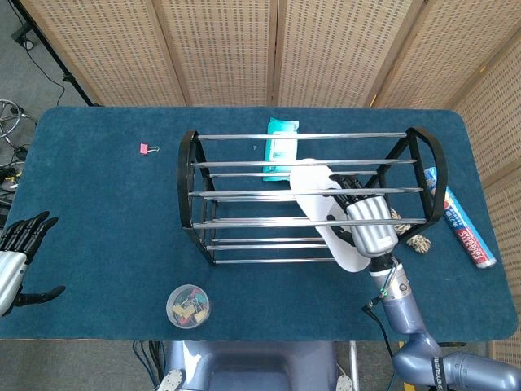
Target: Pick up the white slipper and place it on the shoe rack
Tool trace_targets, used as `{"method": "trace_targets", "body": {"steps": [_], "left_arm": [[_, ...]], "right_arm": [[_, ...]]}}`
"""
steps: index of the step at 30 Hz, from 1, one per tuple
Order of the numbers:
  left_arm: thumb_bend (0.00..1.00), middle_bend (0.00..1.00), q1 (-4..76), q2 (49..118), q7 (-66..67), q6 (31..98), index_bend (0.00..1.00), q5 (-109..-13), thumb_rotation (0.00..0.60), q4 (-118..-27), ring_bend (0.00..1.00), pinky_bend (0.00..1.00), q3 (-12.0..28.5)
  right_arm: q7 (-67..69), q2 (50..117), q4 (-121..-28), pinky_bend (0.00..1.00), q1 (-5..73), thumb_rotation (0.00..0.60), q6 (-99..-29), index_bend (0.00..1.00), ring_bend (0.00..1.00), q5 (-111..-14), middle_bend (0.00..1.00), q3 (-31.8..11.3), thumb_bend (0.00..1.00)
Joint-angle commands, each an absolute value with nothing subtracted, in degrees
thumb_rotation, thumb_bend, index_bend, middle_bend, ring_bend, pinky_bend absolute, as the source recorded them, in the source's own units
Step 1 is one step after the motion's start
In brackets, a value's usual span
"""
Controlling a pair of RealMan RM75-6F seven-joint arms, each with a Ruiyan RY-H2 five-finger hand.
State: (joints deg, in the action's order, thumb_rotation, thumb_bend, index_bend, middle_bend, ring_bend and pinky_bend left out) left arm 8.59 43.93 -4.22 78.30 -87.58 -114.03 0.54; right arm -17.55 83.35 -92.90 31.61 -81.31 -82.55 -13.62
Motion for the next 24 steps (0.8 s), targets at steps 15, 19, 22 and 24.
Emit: {"method": "trace_targets", "body": {"steps": [15, 19, 22, 24], "left_arm": [[0.00, 0.00, 8.17, 43.78, -4.64, 79.44, 0.00, -87.55, 0.600, -114.03, 0.00, 0.00, 0.78], [0.00, 0.00, 8.18, 43.68, -4.93, 79.39, 0.00, -87.57, 0.600, -114.07, 0.00, 0.00, 0.78], [0.00, 0.00, 8.17, 43.54, -5.30, 79.45, 0.00, -87.59, 0.600, -114.20, 0.00, 0.00, 0.83], [0.00, 0.00, 8.22, 43.46, -5.41, 79.33, 0.00, -87.53, 0.600, -114.23, 0.00, 0.00, 0.84]], "right_arm": [[-16.23, 82.29, -93.01, 0.50, 28.59, 0.600, -83.94, 0.35, 0.22, -86.10, 0.22, -11.47, 0.35], [-15.42, 81.32, -93.09, 0.50, 27.48, 0.600, -84.52, 0.35, 0.21, -87.31, 0.22, -10.41, 0.35], [-14.78, 80.71, -93.26, 0.50, 26.64, 0.600, -84.94, 0.34, 0.21, -88.37, 0.22, -9.49, 0.35], [-14.59, 80.51, -93.10, 0.50, 26.15, 0.600, -85.29, 0.34, 0.21, -89.23, 0.22, -8.90, 0.35]]}}
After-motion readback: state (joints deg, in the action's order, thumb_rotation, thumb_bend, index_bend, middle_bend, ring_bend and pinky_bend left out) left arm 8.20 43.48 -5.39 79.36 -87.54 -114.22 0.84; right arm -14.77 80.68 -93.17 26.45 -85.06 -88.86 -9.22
